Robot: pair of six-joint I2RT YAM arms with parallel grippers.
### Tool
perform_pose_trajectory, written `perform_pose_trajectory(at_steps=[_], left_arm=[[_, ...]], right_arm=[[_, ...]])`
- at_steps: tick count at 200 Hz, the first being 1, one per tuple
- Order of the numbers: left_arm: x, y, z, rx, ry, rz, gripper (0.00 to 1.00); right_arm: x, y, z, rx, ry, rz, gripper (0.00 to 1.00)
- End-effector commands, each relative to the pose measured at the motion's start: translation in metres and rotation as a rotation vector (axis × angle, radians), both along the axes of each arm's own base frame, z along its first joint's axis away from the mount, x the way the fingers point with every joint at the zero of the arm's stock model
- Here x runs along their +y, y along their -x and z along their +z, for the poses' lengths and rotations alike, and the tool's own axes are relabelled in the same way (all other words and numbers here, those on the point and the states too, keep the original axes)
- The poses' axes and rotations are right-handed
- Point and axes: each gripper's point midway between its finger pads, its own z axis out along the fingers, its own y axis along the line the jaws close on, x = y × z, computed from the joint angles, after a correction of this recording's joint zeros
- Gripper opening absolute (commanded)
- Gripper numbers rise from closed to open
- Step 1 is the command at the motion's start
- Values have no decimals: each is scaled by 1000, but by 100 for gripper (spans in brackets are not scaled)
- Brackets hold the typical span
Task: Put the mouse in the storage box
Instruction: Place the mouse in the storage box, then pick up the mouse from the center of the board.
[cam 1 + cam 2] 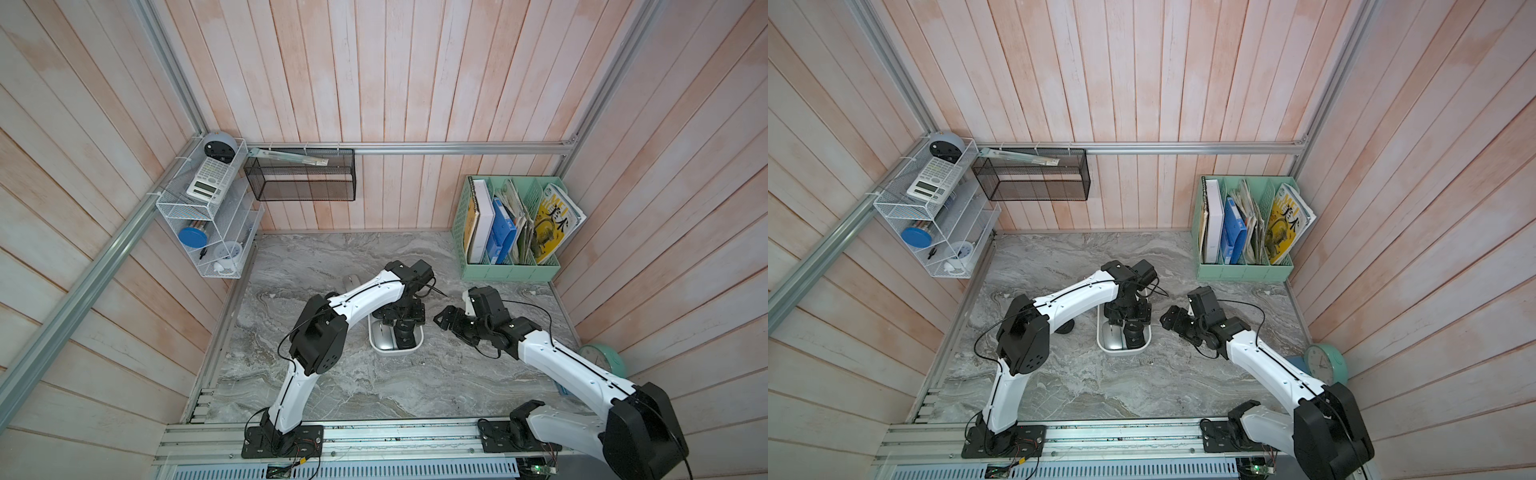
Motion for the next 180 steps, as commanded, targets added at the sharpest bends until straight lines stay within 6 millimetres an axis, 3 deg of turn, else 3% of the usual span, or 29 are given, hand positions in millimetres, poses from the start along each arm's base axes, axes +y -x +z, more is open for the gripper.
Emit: perform_pose_trajectory(at_steps=[1, 14, 31, 54, 79, 111, 148, 180], left_arm=[[14, 5, 47, -84, 26, 30, 80], [27, 8, 58, -111, 11, 60, 81], [63, 8, 65, -141, -37, 189, 81], [118, 4, 54, -138, -25, 417, 80], [181, -1, 40, -140, 49, 695, 80], [233, -3, 24, -143, 20, 899, 83], [248, -8, 10, -102, -49, 993, 90], [247, -10, -8, -41, -23, 1092, 90]], right_arm=[[3, -1, 7, -30, -10, 28, 81], [4, -2, 9, -33, -9, 37, 81], [7, -3, 13, -42, -14, 53, 81], [20, -5, 26, -91, -4, 122, 81], [59, -1, 47, -153, 2, 282, 81], [117, -2, 67, -178, -71, 413, 82], [150, -11, 80, -193, -92, 458, 81], [148, -9, 73, -176, -68, 459, 81]])
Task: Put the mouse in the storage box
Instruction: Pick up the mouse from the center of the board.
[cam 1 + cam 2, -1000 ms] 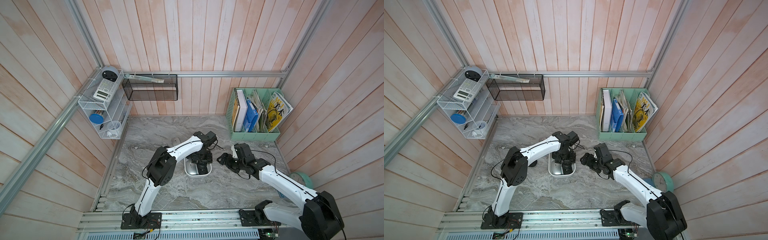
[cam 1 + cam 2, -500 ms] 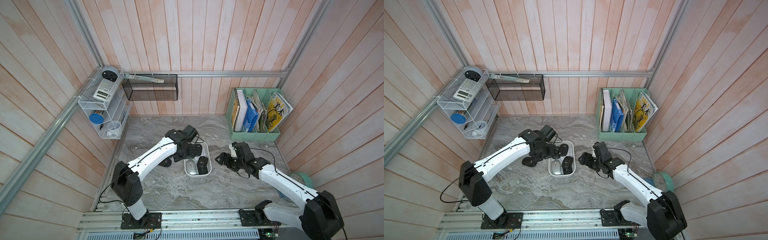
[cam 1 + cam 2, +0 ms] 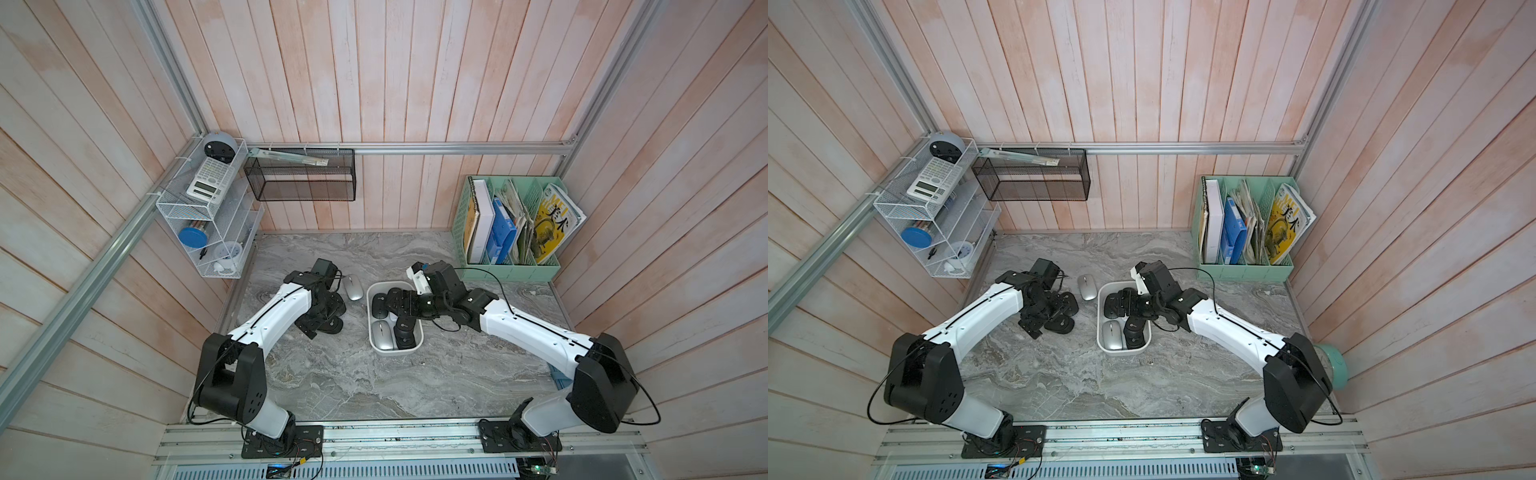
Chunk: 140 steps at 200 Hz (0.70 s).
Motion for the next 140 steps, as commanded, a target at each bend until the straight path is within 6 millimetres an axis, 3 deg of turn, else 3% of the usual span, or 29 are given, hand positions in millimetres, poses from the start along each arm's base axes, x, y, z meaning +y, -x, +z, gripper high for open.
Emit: perform_pose_trajectory(at_steps=[1, 29, 76, 140], left_arm=[[0, -8, -8, -6, 31, 103, 91], [2, -11, -19, -12, 54, 189, 90], [-14, -15, -41, 41, 125, 227, 90], [-13, -12, -61, 70, 125, 298, 89]], right_arm=[[1, 2, 2, -11, 7, 21, 81], [-7, 8, -7, 0, 31, 13, 82], [-13, 12, -13, 7, 51, 5, 82], [-19, 15, -21, 12, 78, 2, 81]])
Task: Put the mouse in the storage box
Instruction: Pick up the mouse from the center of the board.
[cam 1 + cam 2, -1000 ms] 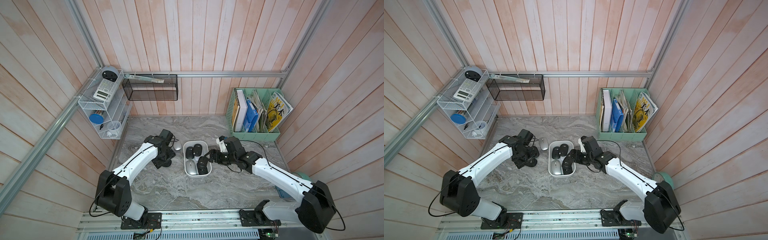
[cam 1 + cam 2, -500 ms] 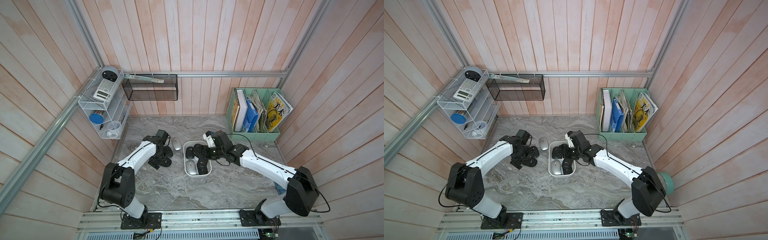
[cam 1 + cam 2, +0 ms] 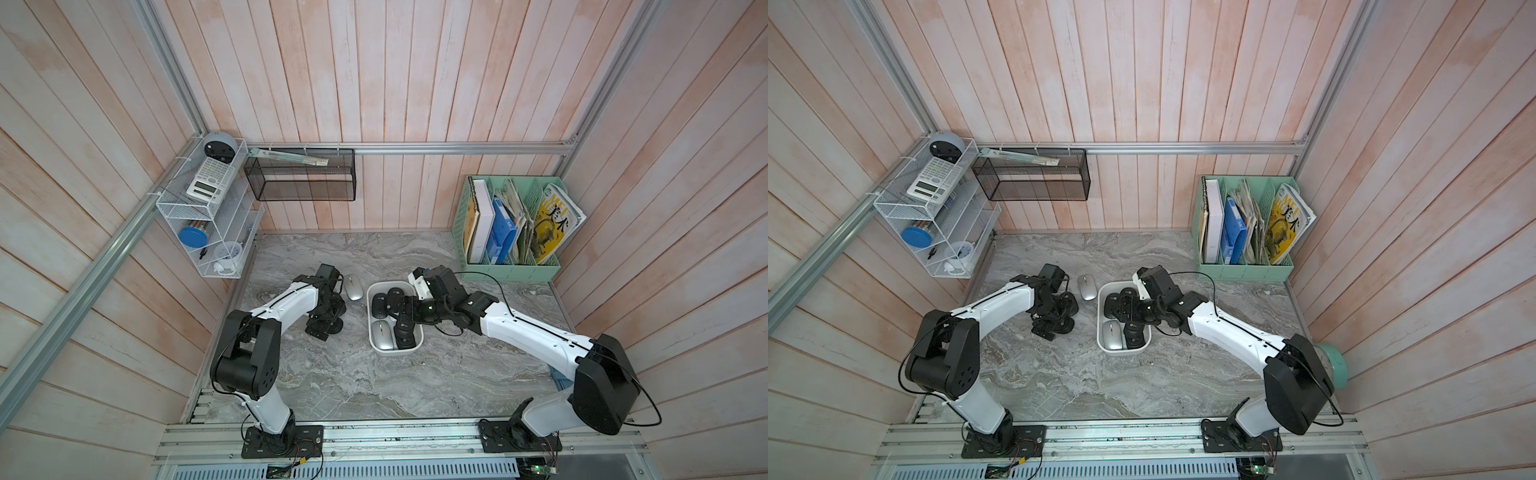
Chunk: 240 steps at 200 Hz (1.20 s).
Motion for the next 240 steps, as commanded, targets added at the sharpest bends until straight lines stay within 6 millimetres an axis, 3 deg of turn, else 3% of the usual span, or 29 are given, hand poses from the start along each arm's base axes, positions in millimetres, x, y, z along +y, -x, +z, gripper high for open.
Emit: perform_pose_trajectory(at_steps=[1, 33, 84, 143, 240], left_arm=[[1, 2, -12, 20, 10, 50, 89], [0, 5, -24, 37, 16, 68, 89], [7, 3, -27, 35, -15, 75, 88], [33, 1, -25, 31, -38, 82, 83], [17, -5, -33, 18, 42, 48, 69]], right_arm=[[-8, 6, -4, -7, 28, 2, 81], [-11, 8, -8, -1, 37, -2, 82], [-15, 10, -13, 1, 54, -8, 82], [-14, 10, -14, 7, 49, -6, 81], [-13, 11, -18, 18, 52, -3, 81]])
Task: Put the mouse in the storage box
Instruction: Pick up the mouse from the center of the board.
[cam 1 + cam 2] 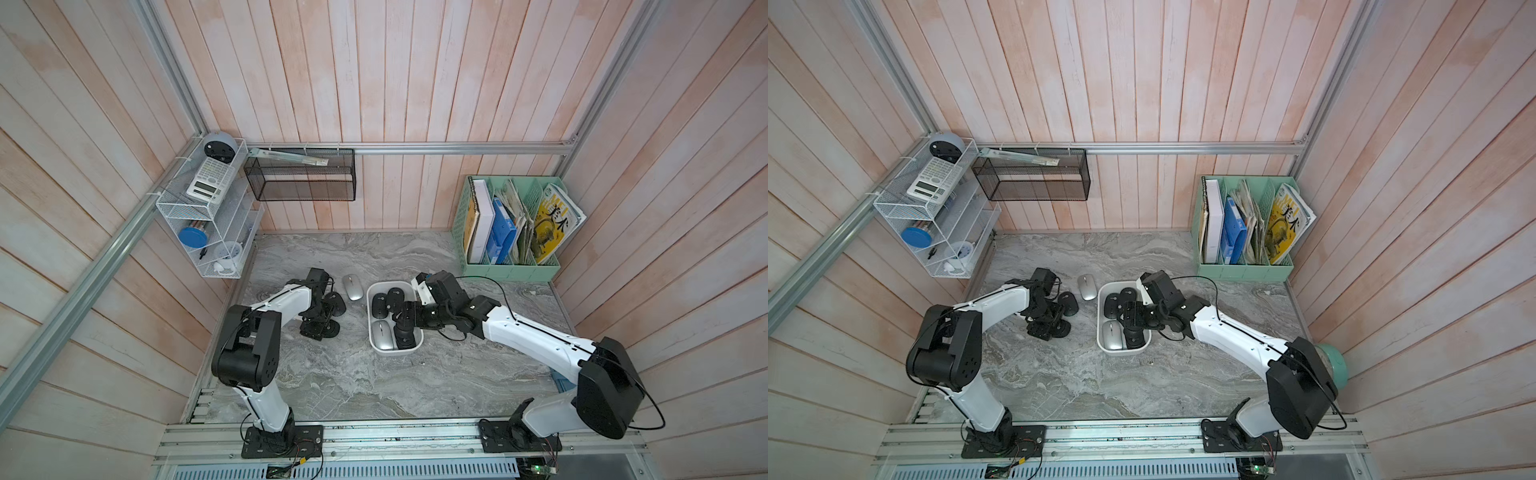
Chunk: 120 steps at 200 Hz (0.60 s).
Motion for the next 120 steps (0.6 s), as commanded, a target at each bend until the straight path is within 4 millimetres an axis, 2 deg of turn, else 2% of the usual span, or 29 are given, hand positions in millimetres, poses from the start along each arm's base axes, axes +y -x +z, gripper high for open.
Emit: perform_pose_trajectory(at_steps=[1, 44, 120], left_arm=[[-9, -4, -8, -17, 36, -22, 69], [-13, -6, -4, -41, 46, -49, 59], [-11, 15, 21, -81, 25, -176, 57]], right_arm=[[-1, 3, -3, 1, 10, 8, 81], [-2, 4, -2, -1, 8, 12, 81], [6, 4, -2, 13, -9, 31, 81]])
